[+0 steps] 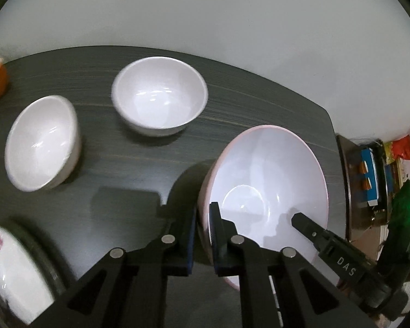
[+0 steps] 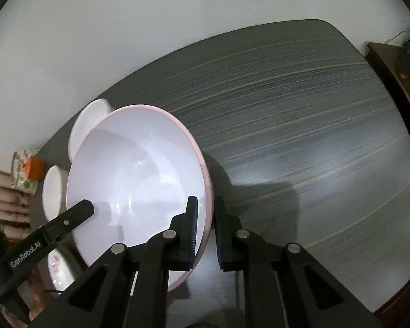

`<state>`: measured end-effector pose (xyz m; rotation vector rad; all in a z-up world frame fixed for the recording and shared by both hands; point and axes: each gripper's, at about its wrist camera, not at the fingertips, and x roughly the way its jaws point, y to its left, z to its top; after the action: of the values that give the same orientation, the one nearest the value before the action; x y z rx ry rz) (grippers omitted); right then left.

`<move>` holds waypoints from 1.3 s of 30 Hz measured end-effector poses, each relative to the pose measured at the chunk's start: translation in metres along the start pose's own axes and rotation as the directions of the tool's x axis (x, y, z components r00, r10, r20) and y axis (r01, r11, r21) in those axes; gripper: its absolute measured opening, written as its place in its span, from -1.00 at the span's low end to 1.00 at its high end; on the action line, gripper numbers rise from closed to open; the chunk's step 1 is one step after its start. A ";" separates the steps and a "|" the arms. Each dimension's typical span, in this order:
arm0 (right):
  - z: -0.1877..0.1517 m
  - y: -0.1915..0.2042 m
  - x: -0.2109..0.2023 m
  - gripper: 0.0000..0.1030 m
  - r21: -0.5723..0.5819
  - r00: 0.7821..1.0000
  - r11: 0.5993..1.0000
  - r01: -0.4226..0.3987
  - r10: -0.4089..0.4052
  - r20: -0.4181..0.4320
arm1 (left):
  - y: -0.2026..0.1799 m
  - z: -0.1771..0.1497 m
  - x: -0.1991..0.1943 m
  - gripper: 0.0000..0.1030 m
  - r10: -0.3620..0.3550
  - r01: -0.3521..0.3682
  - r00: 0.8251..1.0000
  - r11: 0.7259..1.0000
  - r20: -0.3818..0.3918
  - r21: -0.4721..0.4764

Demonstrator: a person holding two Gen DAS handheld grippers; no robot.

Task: Organize plates and bowls
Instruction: 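Move both grippers to the large pink bowl rim and close them, then lift and carry the large pink bowl with both grippers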

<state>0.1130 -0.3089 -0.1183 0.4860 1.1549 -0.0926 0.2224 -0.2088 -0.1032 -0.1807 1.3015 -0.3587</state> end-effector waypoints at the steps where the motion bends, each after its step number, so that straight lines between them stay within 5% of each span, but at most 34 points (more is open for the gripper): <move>1: -0.005 0.003 -0.004 -0.76 -0.006 1.000 1.000 -0.007 0.007 0.001 | 0.004 -0.006 -0.008 -0.82 0.006 -0.006 1.000 1.000 0.004 -0.003; 19: -0.130 0.048 -0.049 -0.72 -0.101 0.997 0.992 -0.071 0.069 -0.025 | 0.077 -0.122 -0.097 -0.82 0.068 -0.067 0.997 0.997 0.037 -0.030; 28: -0.172 0.071 -0.030 -0.71 -0.118 0.997 0.992 -0.051 0.045 -0.060 | 0.095 -0.154 -0.087 -0.82 0.080 -0.079 0.997 0.996 0.016 -0.052; 39: -0.175 0.067 -0.018 -0.70 -0.118 0.997 0.992 -0.033 0.025 -0.069 | 0.101 -0.153 -0.062 -0.82 0.083 -0.083 0.997 0.995 -0.007 -0.062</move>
<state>-0.0227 -0.1796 -0.1355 0.4024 1.2115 0.0178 0.0773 -0.0816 -0.1207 -0.1778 1.3208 -0.2476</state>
